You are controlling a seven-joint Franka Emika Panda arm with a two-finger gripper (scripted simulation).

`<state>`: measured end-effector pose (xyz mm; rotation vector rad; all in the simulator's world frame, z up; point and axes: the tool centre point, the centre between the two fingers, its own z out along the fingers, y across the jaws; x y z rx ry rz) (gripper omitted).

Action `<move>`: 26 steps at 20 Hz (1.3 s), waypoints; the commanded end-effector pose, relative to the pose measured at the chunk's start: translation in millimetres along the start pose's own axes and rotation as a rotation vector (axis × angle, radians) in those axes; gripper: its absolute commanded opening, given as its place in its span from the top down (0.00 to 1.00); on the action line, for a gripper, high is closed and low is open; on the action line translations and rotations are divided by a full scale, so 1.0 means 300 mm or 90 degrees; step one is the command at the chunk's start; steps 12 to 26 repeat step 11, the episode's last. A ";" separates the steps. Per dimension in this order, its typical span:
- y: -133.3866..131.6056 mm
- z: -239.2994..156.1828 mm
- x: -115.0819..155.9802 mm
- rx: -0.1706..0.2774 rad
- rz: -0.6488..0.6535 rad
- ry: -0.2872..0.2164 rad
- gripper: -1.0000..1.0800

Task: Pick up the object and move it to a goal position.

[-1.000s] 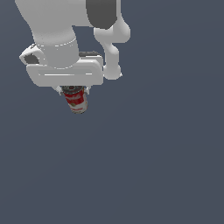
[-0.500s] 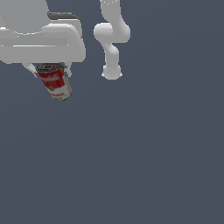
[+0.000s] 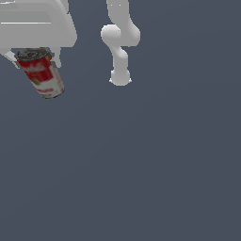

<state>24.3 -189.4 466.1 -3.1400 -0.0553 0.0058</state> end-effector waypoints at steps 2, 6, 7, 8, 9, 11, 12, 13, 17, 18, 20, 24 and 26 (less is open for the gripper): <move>0.014 -0.034 0.004 -0.001 0.000 0.002 1.00; 0.023 -0.051 0.007 -0.001 0.000 0.002 1.00; 0.024 -0.053 0.007 -0.001 0.000 0.002 1.00; 0.026 -0.055 0.007 -0.001 0.000 0.002 1.00; 0.026 -0.057 0.008 -0.001 0.000 0.002 1.00; 0.027 -0.058 0.008 -0.001 0.000 0.002 1.00; 0.027 -0.058 0.008 -0.001 0.000 0.002 1.00; 0.027 -0.058 0.008 -0.001 0.000 0.002 1.00; 0.027 -0.058 0.008 -0.001 0.000 0.002 1.00; 0.027 -0.058 0.008 -0.001 0.000 0.002 1.00; 0.027 -0.058 0.008 -0.001 0.000 0.002 1.00; 0.027 -0.058 0.008 -0.001 0.000 0.002 1.00; 0.027 -0.058 0.008 -0.001 0.000 0.002 1.00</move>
